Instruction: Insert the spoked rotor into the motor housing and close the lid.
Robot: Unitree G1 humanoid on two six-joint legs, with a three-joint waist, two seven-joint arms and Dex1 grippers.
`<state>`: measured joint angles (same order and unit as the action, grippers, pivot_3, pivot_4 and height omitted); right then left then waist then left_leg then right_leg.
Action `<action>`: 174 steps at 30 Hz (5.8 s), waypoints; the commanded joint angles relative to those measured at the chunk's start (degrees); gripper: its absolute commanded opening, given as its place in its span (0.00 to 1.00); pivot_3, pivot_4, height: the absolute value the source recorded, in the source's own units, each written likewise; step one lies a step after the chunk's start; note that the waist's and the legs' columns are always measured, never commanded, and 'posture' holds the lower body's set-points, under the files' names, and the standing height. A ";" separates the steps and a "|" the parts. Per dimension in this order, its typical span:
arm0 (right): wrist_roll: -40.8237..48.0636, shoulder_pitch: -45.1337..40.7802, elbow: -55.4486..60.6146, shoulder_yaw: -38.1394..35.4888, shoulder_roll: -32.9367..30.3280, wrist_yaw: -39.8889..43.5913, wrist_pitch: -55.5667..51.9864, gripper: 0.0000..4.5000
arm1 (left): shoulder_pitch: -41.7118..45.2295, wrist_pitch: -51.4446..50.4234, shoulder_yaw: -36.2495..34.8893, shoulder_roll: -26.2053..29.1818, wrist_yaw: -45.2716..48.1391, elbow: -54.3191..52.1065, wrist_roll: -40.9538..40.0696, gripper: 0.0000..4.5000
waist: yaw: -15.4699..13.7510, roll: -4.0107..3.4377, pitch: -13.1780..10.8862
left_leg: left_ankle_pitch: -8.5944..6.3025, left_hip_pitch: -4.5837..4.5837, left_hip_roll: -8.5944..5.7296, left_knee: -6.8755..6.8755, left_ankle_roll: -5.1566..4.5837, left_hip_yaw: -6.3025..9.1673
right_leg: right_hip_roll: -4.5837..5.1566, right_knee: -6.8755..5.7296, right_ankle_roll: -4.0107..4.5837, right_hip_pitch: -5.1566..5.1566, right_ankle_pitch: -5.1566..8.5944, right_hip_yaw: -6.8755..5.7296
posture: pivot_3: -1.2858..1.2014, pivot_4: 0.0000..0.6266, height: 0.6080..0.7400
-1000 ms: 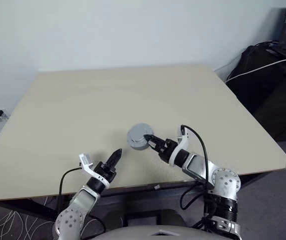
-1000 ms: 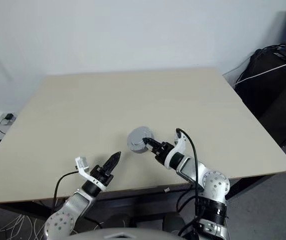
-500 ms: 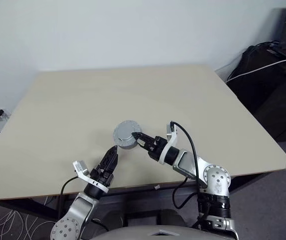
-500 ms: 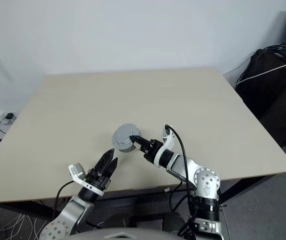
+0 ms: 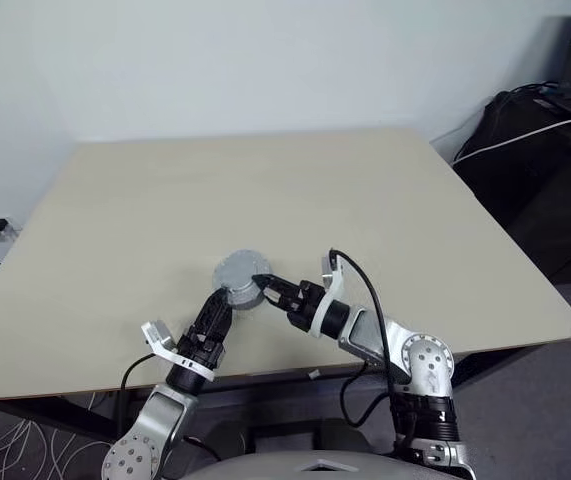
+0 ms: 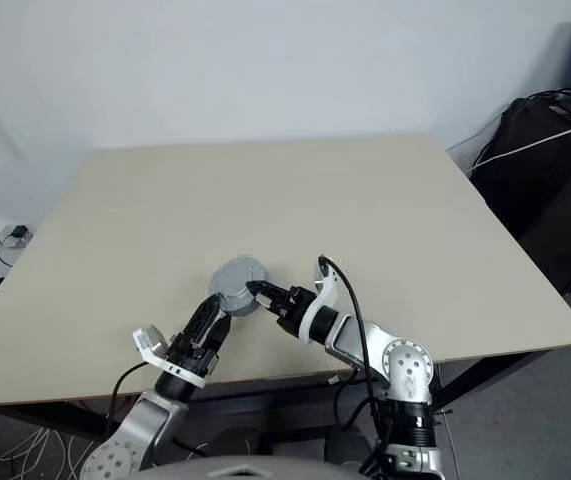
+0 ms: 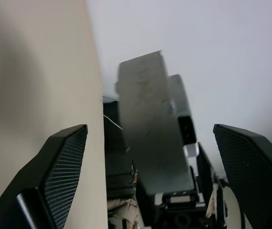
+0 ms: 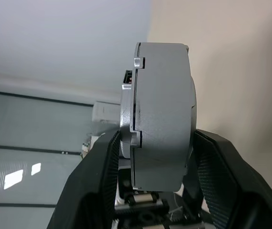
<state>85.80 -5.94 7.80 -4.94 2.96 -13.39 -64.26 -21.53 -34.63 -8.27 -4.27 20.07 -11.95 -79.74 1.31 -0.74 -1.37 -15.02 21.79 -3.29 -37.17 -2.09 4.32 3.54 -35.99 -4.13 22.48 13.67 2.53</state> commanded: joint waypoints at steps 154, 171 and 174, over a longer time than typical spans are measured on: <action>-77.86 19.84 6.72 15.43 -14.33 31.38 59.23 1.00 | 6.31 48.80 18.81 11.65 -12.68 5.85 75.52 1.00 | -2.41 0.25 0.18 | -0.39 -0.22 -0.09 -0.36 0.17 -0.21 | 0.05 0.05 -0.34 -0.35 0.01 0.10 | 0.52 0.00 1.00; -80.49 23.20 4.10 12.44 -12.28 27.89 65.88 1.00 | 3.40 52.77 16.53 8.19 -13.42 7.97 77.20 1.00 | -2.48 0.23 0.20 | -0.39 -0.22 -0.02 -0.44 0.17 -0.20 | 0.06 -0.01 -0.56 -0.36 0.08 0.07 | 0.52 0.00 1.00; -80.42 22.88 3.81 11.92 -11.71 27.58 65.29 1.00 | 3.29 53.23 16.17 7.83 -13.45 8.12 76.94 1.00 | -2.54 0.23 0.20 | -0.39 -0.22 -0.02 -0.44 0.16 -0.20 | 0.07 -0.01 -0.56 -0.36 0.07 0.07 | 0.52 0.00 1.00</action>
<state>4.86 18.03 10.97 7.95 -9.05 14.55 0.69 -18.60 16.89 8.42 3.95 6.75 -3.16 -2.71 -1.24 -0.51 -1.17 -15.41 21.58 -3.31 -37.60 -1.93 4.12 3.61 -36.01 -4.68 22.12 13.74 2.59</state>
